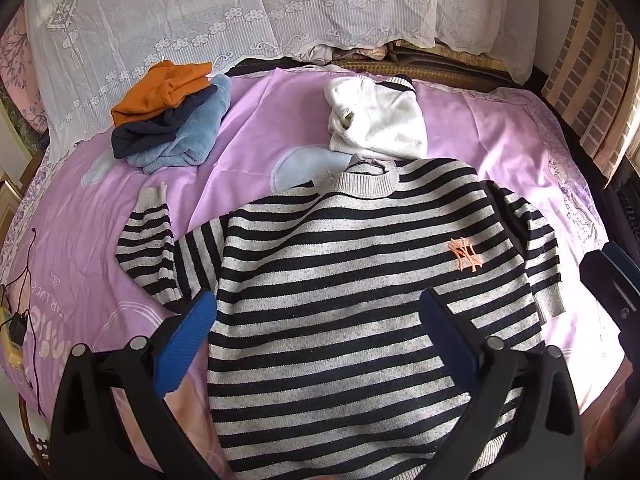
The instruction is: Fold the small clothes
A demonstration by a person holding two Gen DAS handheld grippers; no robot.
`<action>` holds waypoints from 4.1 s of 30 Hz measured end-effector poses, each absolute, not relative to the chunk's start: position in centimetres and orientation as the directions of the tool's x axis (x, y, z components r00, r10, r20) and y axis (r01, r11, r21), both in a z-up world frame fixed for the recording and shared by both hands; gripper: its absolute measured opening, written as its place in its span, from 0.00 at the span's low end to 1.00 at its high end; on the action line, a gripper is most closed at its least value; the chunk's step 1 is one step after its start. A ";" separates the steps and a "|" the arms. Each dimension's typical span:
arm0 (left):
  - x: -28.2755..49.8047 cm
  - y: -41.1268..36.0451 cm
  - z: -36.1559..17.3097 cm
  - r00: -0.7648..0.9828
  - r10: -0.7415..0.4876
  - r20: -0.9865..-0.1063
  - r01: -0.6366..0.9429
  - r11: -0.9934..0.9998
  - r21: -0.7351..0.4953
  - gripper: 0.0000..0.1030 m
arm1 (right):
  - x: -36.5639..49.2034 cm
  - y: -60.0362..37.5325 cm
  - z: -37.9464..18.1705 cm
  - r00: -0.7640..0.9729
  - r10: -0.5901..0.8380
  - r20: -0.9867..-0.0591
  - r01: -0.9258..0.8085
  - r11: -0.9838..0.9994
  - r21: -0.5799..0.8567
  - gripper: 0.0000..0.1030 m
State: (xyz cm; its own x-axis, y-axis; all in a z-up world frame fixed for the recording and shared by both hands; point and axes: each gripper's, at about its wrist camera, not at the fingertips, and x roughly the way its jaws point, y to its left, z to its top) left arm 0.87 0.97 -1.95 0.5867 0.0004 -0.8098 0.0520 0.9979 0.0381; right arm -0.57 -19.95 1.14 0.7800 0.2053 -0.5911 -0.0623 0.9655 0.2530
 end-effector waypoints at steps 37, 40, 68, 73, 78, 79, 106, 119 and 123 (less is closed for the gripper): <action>1.0 1.5 -2.8 0.556 0.006 -0.831 0.041 0.999 0.035 0.96 | -0.4 -20.2 0.9 0.765 0.208 -0.609 -0.050 0.963 0.266 0.87; 1.3 1.4 -2.7 0.550 0.008 -0.835 0.039 0.999 0.036 0.96 | -0.2 -20.2 0.9 0.761 0.210 -0.614 -0.047 0.962 0.270 0.87; 3.5 -0.2 -6.7 0.348 -0.202 -0.916 0.127 0.978 -0.168 0.96 | 1.4 -30.4 -5.0 0.703 0.107 -0.703 0.205 0.916 0.344 0.87; 3.4 -1.7 -8.1 0.301 -0.172 -0.938 0.111 0.983 -0.144 0.96 | 0.2 -34.0 -9.2 0.642 0.026 -0.766 0.244 0.941 0.237 0.87; 3.5 -3.8 -9.5 0.324 -0.094 -0.942 0.097 0.993 -0.065 0.96 | 0.5 -33.2 -12.2 0.611 0.049 -0.790 0.117 0.982 0.152 0.86; 3.6 -4.3 -10.1 0.322 -0.075 -0.944 0.097 0.994 -0.046 0.96 | 0.6 -33.2 -12.8 0.599 0.064 -0.798 0.096 0.984 0.151 0.86; 6.7 -10.9 -13.5 0.406 0.188 -0.894 0.052 0.972 0.228 0.96 | 11.2 -58.0 -8.6 0.719 0.173 -0.673 0.291 0.804 0.518 0.09; 9.1 -10.3 -15.8 0.386 0.164 -0.908 0.095 0.972 0.216 0.96 | 6.3 -57.9 -10.4 0.716 0.022 -0.698 0.423 0.781 0.459 0.43; 9.2 -9.1 -14.6 0.415 0.170 -0.894 0.067 0.974 0.217 0.96 | 10.3 -53.4 -12.3 0.626 0.190 -0.756 0.269 0.858 0.438 0.59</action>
State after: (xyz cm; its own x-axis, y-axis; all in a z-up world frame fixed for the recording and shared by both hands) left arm 9.17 -9.05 -14.62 0.4147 0.1703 -0.8939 0.0673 0.9739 0.2168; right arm 10.34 -53.41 -12.30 0.6259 0.1905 -0.7563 0.2688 0.8576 0.4385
